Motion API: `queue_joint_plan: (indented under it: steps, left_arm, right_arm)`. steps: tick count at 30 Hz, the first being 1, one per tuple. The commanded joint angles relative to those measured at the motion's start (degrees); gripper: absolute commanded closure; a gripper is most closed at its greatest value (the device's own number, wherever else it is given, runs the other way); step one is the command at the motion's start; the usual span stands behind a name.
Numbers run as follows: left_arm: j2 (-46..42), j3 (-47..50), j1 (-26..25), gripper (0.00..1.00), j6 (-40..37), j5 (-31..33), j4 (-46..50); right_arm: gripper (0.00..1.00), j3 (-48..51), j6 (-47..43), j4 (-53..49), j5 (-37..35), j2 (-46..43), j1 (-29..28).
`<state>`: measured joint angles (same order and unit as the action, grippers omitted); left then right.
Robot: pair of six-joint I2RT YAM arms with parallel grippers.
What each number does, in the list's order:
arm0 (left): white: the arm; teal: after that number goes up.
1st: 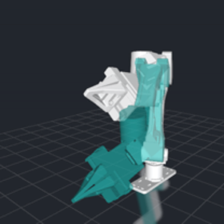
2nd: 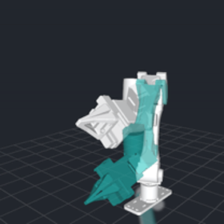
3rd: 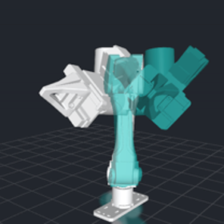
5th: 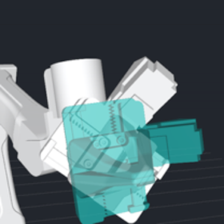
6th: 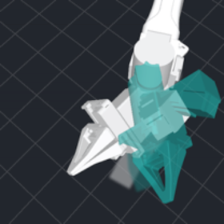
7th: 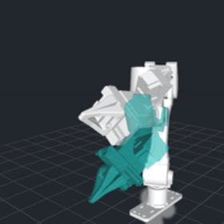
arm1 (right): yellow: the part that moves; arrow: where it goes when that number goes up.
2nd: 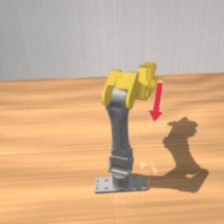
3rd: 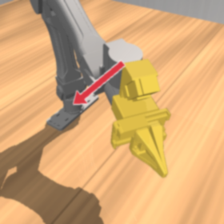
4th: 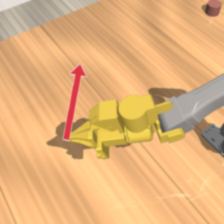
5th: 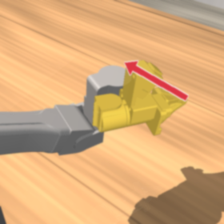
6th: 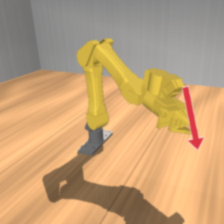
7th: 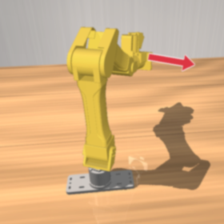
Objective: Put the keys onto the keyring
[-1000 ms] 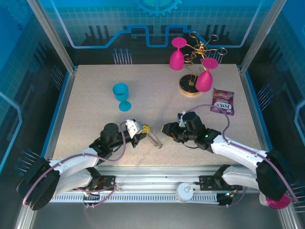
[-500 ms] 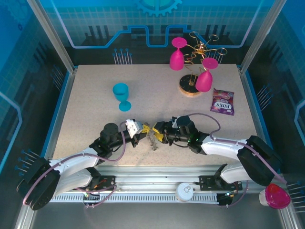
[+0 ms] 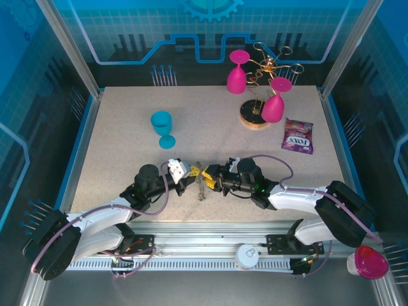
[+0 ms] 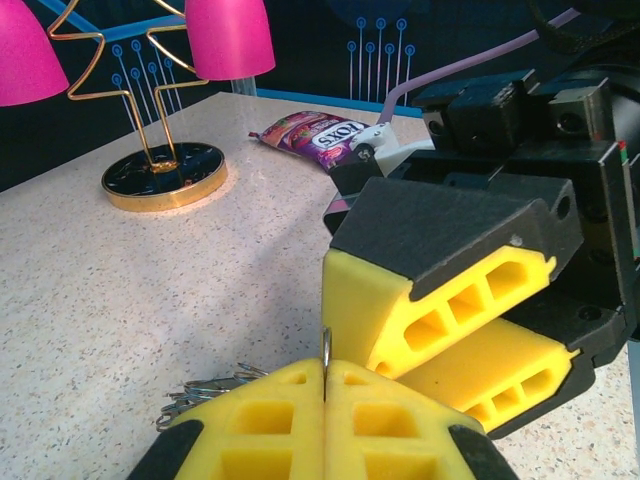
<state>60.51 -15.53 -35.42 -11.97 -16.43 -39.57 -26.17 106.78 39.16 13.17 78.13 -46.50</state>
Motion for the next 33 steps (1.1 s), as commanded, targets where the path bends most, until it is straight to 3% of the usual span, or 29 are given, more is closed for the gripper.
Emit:
queue_joint_plan:
  steps: [1,7,18,27,33]
  left_arm:
    - [0.34,0.15,-0.15,1.00,-0.25,0.81,-2.97]
    - [0.44,0.06,-0.12,1.00,-0.43,1.13,-2.66]
    - [0.09,0.07,-0.16,1.00,-0.57,1.18,-2.26]
    - [-0.59,0.21,-0.10,1.00,-0.72,1.39,-1.57]
    - [-1.06,-0.07,-0.15,1.00,0.01,1.13,-0.18]
  right_arm:
    - [0.69,1.02,0.97,3.13,-1.78,-0.74,-0.70]
    - [0.73,1.38,1.41,6.69,-1.74,0.15,-0.78]
    - [0.87,1.48,0.54,4.42,-2.16,-0.62,-0.87]
    - [1.00,0.28,-2.71,-3.18,-2.62,-3.63,-0.44]
    - [1.00,-2.81,-9.79,-12.76,-2.36,-6.13,0.15]
